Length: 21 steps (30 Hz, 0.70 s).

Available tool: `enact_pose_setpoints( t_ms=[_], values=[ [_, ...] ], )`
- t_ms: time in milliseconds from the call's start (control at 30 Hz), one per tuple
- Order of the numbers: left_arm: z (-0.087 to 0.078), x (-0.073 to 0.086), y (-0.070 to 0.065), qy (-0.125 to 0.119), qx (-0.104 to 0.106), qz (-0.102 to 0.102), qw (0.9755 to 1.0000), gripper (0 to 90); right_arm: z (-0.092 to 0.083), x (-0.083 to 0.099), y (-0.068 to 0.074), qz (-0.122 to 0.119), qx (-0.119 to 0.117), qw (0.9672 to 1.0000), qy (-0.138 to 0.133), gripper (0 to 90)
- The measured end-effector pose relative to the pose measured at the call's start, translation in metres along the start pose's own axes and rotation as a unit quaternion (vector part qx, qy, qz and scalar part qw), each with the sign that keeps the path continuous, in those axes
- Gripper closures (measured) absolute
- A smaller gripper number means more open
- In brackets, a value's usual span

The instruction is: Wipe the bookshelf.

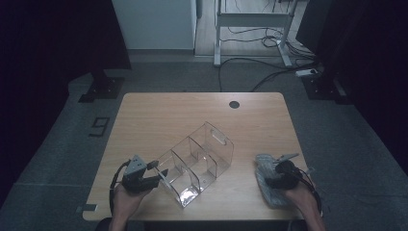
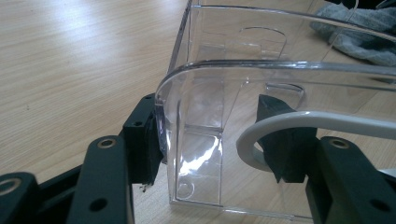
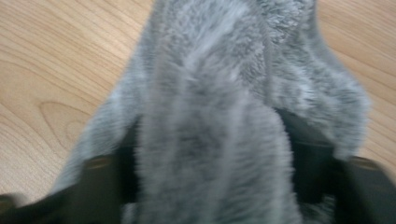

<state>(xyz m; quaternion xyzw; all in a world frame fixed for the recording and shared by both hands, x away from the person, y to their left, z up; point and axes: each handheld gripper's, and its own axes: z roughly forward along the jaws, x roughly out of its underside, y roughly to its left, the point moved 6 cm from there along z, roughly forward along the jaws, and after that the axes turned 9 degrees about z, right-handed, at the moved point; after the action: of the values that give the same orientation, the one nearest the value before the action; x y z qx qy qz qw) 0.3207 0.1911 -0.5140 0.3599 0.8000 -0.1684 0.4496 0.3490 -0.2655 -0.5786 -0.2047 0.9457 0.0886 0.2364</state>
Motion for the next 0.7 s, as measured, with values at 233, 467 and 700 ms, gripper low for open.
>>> enact_pose_setpoints(
  t_ms=[233, 467, 700],
  values=[
    [0.000, 0.000, 0.000, 0.001, -0.002, -0.001, 1.0000, 43.6, -0.007, -0.001, -0.002, 0.011, -0.010, 0.9999, -0.005, 55.2],
    [0.000, 0.000, 0.000, 0.004, -0.001, -0.005, 1.0000, 43.6, -0.020, -0.009, 0.000, 0.013, -0.032, 0.9991, -0.025, 59.5],
    [0.001, 0.000, 0.000, 0.009, -0.001, -0.013, 0.9999, 43.7, -0.038, -0.023, 0.003, 0.031, -0.068, 0.9952, -0.062, 60.4]
  ],
)
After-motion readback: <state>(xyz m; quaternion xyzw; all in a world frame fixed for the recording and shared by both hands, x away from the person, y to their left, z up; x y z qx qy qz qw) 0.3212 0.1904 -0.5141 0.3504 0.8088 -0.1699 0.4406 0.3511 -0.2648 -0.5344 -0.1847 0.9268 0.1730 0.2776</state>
